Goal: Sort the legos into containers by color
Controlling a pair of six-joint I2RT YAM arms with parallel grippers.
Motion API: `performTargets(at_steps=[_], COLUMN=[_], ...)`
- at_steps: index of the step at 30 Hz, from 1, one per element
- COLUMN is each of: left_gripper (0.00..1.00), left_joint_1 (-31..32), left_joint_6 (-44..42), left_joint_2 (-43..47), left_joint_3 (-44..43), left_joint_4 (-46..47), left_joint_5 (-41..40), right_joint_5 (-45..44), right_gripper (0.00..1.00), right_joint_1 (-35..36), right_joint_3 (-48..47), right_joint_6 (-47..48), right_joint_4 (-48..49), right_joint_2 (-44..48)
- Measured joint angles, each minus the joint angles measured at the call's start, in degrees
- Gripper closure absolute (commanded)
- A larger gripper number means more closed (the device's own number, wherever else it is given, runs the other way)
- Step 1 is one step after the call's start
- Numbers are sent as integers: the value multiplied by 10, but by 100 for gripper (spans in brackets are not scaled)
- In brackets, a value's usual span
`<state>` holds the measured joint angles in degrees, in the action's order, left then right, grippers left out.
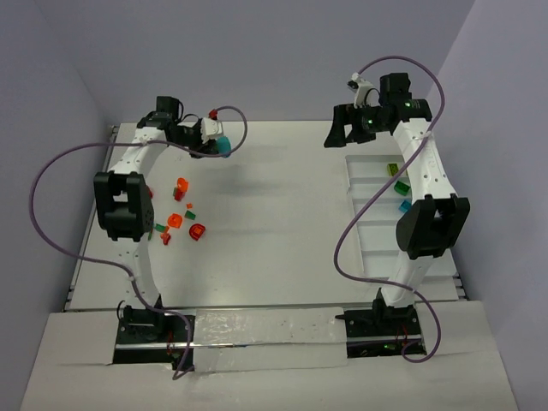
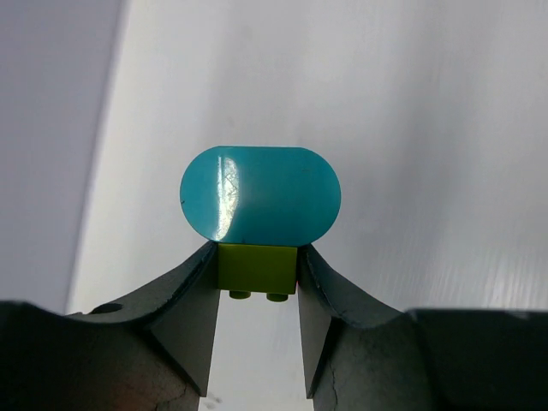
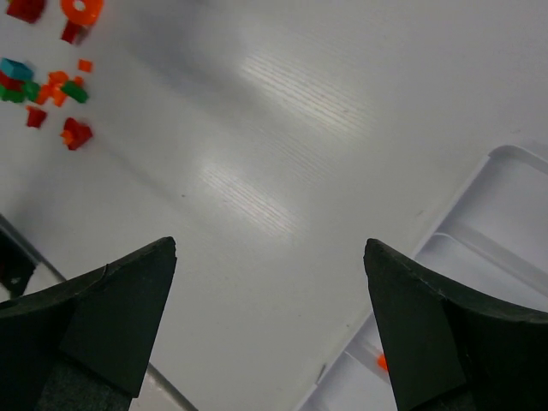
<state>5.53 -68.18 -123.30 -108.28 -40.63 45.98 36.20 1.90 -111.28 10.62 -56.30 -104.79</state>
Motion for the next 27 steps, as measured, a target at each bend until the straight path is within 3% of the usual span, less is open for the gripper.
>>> performTargets(at_steps=[5,9,17,27], left_gripper=[100,100,100,100], left_joint_1=[79,147,240,256], left_joint_6=[141,225,334,365], left_joint_2=[138,198,219,219], left_joint_3=[102,146,186,186], left_joint_4=[134,205,261,276], left_joint_5=[9,12,-38,-82], right_joint_5=[83,143,261,301], right_gripper=[1,0,0,10], right_joint_1=[3,14,58,71], right_joint_3=[3,-5,-1,35], right_joint_6=[-38,-63,-108,-143], right_joint_4=[12,27,50,65], right_joint_2=[-2,-18,-48,-53])
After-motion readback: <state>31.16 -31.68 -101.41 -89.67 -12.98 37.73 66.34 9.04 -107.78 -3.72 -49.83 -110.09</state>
